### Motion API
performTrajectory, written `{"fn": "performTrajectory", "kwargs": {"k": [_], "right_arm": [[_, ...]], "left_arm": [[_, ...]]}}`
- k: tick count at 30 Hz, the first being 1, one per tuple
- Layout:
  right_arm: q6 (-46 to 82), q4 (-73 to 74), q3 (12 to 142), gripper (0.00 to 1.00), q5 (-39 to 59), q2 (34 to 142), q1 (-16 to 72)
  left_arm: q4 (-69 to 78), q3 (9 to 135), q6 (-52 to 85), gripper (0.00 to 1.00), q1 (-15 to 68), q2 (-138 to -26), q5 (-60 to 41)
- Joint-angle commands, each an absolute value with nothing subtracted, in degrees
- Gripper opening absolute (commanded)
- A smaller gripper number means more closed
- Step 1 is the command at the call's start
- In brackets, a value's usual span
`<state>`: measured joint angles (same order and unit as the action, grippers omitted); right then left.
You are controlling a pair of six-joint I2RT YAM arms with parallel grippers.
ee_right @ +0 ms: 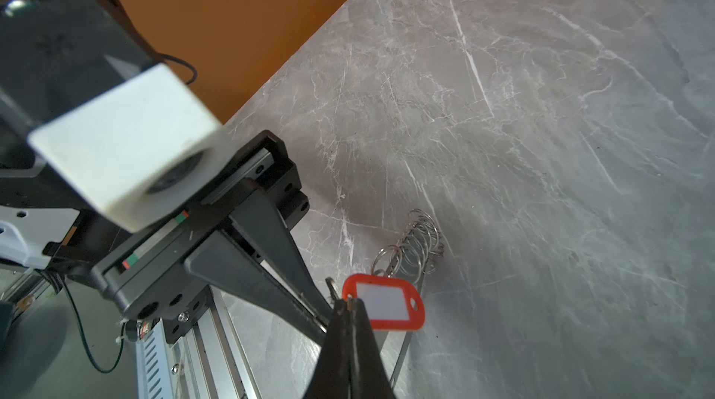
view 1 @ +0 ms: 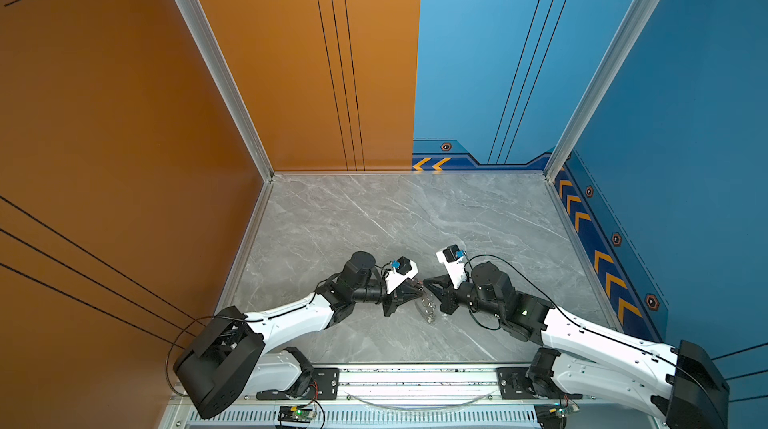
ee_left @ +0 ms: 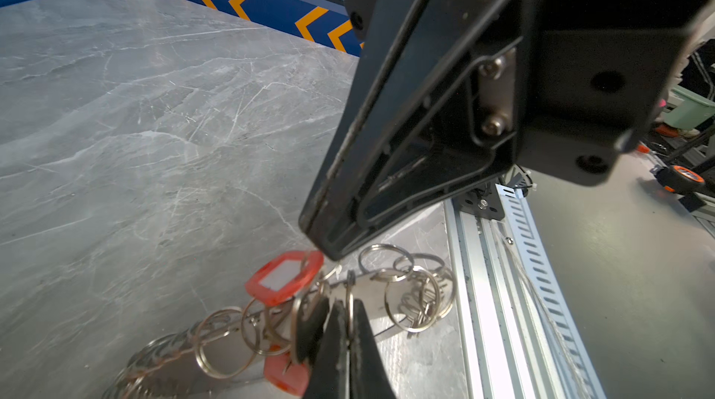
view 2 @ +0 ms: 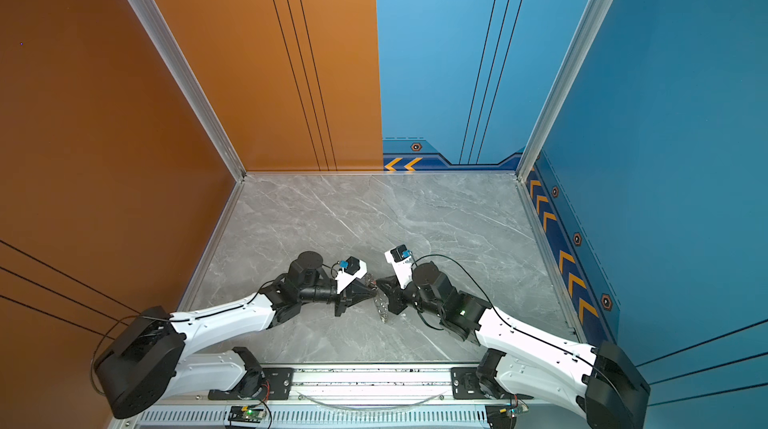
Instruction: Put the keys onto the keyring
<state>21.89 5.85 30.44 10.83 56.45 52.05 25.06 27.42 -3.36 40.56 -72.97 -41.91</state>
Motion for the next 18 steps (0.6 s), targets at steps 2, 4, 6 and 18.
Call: {"fn": "performTrajectory", "kwargs": {"k": [2,4,6,18], "right_arm": [[14.1,9.3,29.0,0.00,17.3,54.8,51.9],[12.4,10.1,28.7,0.00,17.7,54.2,51.6],[11.5,10.3,28.8,0.00,19.3,53.9,50.7],[10.0,10.2,28.3,0.00,26.8,55.8,48.0]], "left_arm": [[24.2,28.2,-3.6,0.00,40.3,-73.2,-44.7],[24.2,28.1,-3.9,0.00,40.3,-73.3,-45.2],[24.2,28.1,-3.9,0.00,40.3,-73.4,-45.7],[24.2,28.0,-3.7,0.00,40.3,-72.9,-44.8]]}}
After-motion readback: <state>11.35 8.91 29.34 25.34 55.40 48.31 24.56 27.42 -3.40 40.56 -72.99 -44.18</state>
